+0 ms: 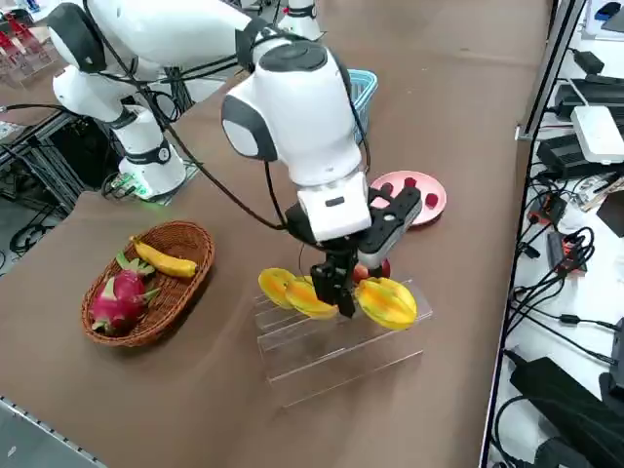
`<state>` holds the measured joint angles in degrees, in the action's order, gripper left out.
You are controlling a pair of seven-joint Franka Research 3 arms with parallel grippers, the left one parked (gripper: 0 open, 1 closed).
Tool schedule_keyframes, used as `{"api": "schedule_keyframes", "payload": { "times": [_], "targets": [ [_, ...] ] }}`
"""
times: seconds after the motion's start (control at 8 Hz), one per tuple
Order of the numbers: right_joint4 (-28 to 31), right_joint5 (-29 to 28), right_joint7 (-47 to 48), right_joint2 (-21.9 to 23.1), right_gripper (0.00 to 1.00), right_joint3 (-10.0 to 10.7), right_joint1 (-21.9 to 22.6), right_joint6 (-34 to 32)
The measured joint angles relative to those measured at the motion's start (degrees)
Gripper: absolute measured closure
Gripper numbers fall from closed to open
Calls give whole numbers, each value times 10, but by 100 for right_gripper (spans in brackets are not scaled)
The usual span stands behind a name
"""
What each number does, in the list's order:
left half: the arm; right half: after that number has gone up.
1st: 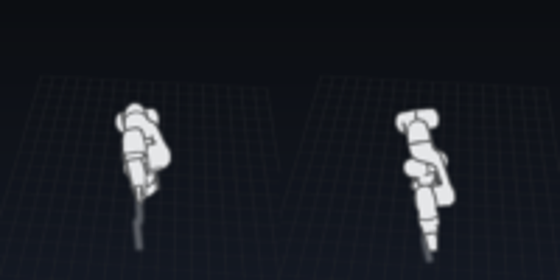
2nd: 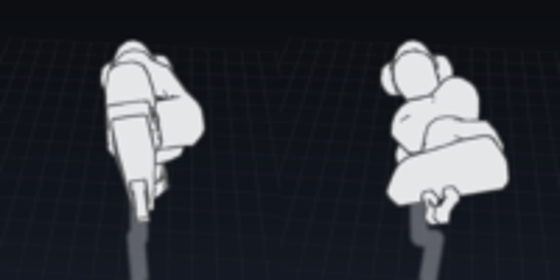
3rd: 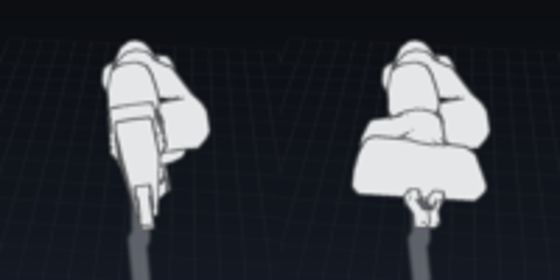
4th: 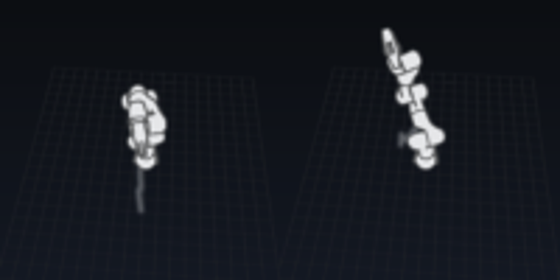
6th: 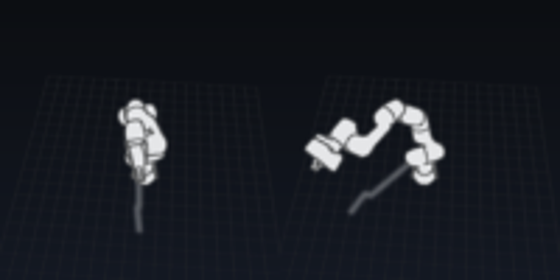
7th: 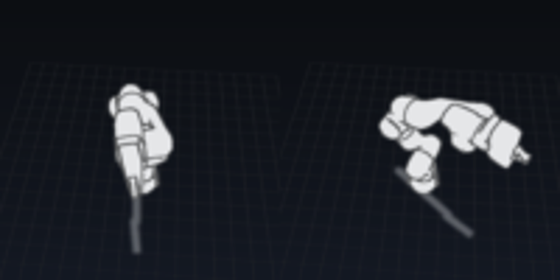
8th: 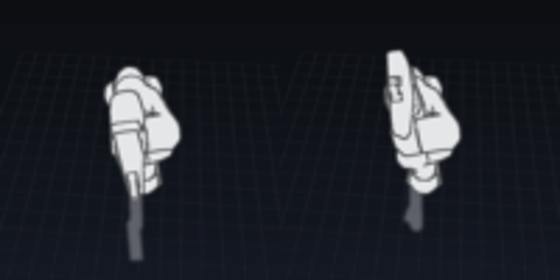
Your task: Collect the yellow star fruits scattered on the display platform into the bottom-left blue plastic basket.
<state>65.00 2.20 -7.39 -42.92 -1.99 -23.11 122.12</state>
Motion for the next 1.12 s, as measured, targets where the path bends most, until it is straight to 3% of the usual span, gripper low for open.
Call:
{"api": "schedule_keyframes", "payload": {
  "times": [0.12,0.38,0.75,1.12],
  "targets": [
    [0,0,0,-2,4,-2,-1,4],
    [0,-1,0,-3,19,-11,0,6],
    [-5,-1,0,-3,78,-15,0,7],
    [-7,-2,0,-3,82,-16,0,-2]
  ]
}}
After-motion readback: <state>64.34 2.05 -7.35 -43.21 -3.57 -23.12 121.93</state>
